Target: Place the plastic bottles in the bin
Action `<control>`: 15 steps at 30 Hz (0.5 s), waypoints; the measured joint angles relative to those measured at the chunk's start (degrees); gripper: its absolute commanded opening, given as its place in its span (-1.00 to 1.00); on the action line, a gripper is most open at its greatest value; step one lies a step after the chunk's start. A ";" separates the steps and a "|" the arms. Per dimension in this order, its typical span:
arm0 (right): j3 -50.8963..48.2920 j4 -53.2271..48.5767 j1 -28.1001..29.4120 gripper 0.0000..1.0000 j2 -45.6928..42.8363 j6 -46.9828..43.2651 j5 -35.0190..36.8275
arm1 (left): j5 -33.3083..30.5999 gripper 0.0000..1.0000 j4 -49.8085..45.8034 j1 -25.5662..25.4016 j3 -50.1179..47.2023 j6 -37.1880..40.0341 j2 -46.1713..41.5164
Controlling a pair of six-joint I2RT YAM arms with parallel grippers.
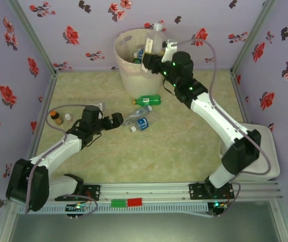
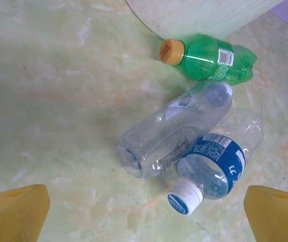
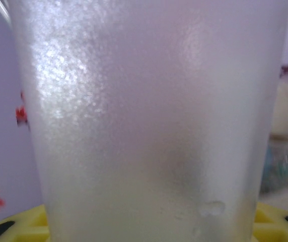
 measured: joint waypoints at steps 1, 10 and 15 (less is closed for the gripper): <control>2.67 0.96 -0.35 -0.37 2.29 0.46 0.20 | 0.04 0.99 -0.15 0.00 -0.26 0.00 -0.35; 32.76 -0.96 -2.97 -0.36 26.86 6.16 2.12 | 0.68 0.99 -1.51 0.00 -1.88 -0.04 -2.29; 43.28 -6.03 -3.28 -0.27 35.87 9.22 1.49 | 1.07 0.99 -1.88 0.00 -2.89 -0.09 -4.46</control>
